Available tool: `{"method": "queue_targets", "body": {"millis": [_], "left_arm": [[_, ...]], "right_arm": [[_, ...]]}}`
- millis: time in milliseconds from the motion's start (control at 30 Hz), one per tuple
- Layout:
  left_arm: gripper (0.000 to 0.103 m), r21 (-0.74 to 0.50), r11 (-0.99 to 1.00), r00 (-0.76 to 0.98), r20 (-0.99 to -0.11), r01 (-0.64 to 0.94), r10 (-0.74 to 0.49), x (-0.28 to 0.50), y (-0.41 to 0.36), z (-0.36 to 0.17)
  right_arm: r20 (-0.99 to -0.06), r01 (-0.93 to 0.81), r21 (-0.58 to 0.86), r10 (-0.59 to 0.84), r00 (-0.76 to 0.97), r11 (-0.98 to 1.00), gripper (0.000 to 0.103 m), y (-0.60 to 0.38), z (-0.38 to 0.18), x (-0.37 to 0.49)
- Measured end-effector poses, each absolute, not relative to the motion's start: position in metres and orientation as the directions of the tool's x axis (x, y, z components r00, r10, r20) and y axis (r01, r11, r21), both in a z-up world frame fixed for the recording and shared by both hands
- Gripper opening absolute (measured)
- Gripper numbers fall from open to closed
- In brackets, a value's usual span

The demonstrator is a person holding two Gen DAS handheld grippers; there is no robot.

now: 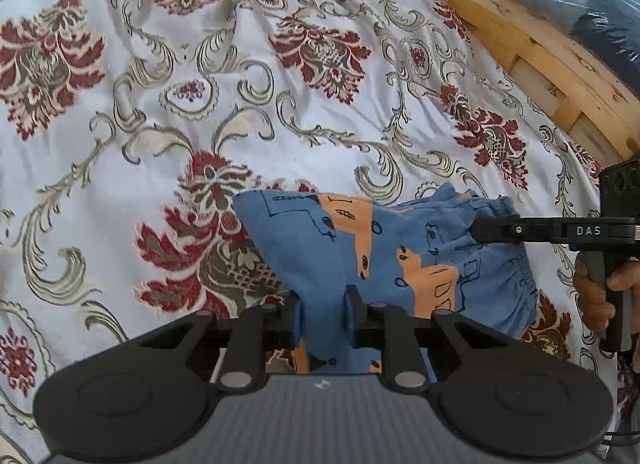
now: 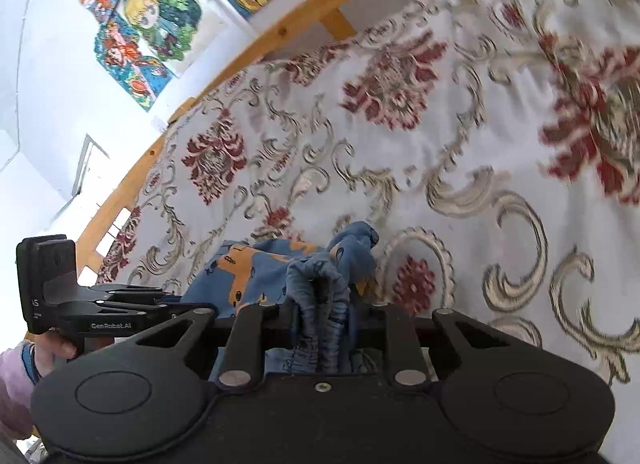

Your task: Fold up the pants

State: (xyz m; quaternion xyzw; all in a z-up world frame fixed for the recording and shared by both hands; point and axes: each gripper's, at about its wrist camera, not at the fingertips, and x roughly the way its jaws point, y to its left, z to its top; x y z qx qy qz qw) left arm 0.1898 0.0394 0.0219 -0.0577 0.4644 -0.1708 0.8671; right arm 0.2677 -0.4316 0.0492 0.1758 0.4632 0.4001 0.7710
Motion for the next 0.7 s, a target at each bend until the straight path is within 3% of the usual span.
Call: {"method": "queue_targets", "body": {"millis": [700], "left_arm": [[0.021,-0.161,0.960,0.641,-0.718,0.228,-0.273,0.270,0.051,0.085]], "right_arm": [[-0.518,-0.492,0.597,0.773,0.367,0.634,0.022,-0.386,0.093,0.357]]}}
